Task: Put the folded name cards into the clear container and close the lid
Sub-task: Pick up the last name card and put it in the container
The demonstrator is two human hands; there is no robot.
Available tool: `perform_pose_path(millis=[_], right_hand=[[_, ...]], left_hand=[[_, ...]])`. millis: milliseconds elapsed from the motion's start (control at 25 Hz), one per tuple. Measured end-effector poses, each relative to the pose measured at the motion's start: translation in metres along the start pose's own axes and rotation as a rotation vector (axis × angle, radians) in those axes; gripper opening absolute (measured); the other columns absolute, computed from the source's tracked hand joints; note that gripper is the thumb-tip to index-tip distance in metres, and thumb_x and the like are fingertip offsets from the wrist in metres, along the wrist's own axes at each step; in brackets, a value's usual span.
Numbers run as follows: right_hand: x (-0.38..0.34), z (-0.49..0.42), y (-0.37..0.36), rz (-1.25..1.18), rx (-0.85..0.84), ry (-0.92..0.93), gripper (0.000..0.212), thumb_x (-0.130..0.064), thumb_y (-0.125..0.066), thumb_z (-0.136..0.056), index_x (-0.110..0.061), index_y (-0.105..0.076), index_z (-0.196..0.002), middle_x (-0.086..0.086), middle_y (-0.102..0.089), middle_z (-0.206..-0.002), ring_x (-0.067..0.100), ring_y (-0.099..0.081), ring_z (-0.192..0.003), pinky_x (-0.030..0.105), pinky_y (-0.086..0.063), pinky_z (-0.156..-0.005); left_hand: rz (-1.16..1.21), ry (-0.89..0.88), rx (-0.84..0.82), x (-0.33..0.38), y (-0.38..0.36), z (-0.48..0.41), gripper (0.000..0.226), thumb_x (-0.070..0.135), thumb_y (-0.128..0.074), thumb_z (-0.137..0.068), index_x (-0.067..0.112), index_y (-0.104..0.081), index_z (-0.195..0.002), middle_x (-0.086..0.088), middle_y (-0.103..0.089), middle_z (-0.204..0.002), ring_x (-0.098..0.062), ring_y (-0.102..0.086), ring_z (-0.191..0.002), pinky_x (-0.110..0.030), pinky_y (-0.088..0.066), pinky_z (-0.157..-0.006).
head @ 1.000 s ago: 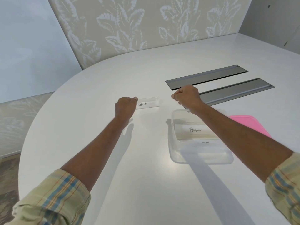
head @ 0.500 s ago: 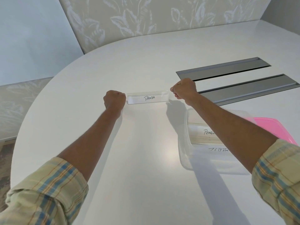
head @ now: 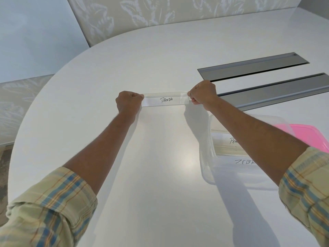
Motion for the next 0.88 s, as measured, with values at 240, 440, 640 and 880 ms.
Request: perform_pose_path(millis=[240, 440, 640, 880], right_hand=[[0.0, 0.003, 0.012, -0.055, 0.004, 0.013, 0.018, 0.002, -0.079, -0.084, 0.015, -0.075, -0.097, 0.02, -0.074, -0.08, 0.027, -0.066, -0.064, 0.051, -0.068, -0.084], [0.0, 0.012, 0.041, -0.037, 0.012, 0.052, 0.01, -0.001, -0.081, -0.085, 0.008, -0.077, -0.088, 0.011, -0.072, -0.07, 0.024, -0.067, -0.062, 0.044, -0.069, -0.078], [0.005, 0.034, 0.078, -0.021, 0.017, 0.083, 0.009, -0.004, -0.081, -0.086, 0.004, -0.078, -0.085, 0.012, -0.077, -0.076, 0.022, -0.07, -0.065, 0.035, -0.069, -0.071], [0.018, 0.071, 0.141, -0.136, 0.042, 0.063, 0.007, -0.002, -0.083, -0.085, 0.003, -0.08, -0.089, 0.016, -0.079, -0.085, 0.019, -0.069, -0.065, 0.019, -0.06, -0.053]], left_hand=[[0.052, -0.054, 0.015, 0.008, 0.008, 0.007, 0.018, 0.025, -0.092, -0.082, 0.016, -0.08, -0.072, -0.005, -0.076, -0.072, -0.021, -0.067, -0.066, -0.042, -0.068, -0.086], [0.119, -0.054, -0.05, 0.02, 0.009, 0.024, 0.015, 0.029, -0.095, -0.079, 0.024, -0.082, -0.073, 0.0, -0.073, -0.072, -0.02, -0.061, -0.065, -0.04, -0.067, -0.085], [0.19, -0.008, -0.117, 0.03, 0.0, 0.049, 0.015, 0.021, -0.095, -0.078, 0.021, -0.083, -0.069, 0.0, -0.076, -0.074, -0.018, -0.065, -0.071, -0.041, -0.067, -0.093], [0.241, -0.041, -0.195, 0.055, -0.021, 0.091, 0.013, 0.018, -0.093, -0.079, 0.019, -0.084, -0.069, 0.004, -0.076, -0.072, -0.016, -0.065, -0.071, -0.04, -0.066, -0.091]])
Point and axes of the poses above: each hand's wrist, its own z-axis away from the middle knuckle, its own y-axis out of the back of the hand, x = y × z, the point moved 10 cm from there along -z, towards the middle knuckle
